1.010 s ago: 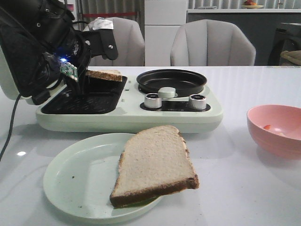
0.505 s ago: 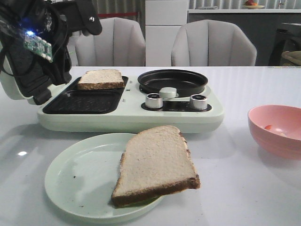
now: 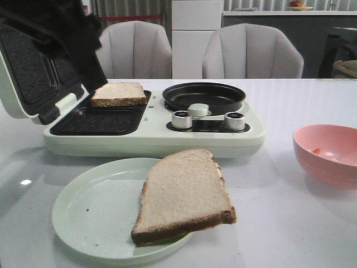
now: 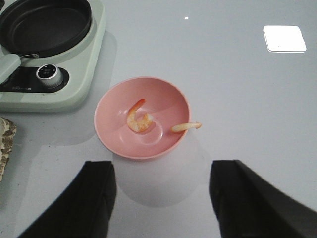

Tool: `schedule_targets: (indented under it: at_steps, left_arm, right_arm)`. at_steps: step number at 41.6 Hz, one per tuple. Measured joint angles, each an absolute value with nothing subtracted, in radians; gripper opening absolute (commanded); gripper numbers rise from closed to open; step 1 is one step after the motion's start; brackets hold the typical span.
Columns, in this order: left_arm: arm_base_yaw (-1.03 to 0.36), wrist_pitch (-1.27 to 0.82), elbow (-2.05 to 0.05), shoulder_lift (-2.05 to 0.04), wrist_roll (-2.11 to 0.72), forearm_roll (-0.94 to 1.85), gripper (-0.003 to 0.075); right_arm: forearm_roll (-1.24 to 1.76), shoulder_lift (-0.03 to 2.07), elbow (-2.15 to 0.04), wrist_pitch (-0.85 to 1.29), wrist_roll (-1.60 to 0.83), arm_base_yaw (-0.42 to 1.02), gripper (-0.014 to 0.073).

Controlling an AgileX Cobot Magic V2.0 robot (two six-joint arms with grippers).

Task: Make breakfast with bread and shrimp
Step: 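Lift the bread slice and place it on the sandwich maker plate, then move the right gripper to the remaining bread slice and grasp it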

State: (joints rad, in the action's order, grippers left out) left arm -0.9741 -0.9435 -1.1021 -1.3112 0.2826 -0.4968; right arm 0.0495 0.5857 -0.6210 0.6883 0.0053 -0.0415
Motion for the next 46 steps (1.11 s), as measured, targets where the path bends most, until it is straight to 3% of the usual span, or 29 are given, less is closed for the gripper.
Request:
schedule_targets:
  at_steps: [17,30,46]
  left_arm:
    - [-1.138,-0.899,-0.923,-0.946,0.256,-0.249,0.0509]
    - [-1.164,-0.868,-0.86,-0.828,0.256,-0.181,0.051]
    - [-1.164,-0.848,-0.857,-0.825,0.256,-0.186,0.0509]
  right_arm:
    - [0.055,0.586,-0.621,0.688,0.005,-0.041,0.052]
    - [0.167,0.599,-0.621,0.707,0.005,-0.041,0.052]
    - [0.65,0.993,-0.621,0.806,-0.24,0.082,0.052]
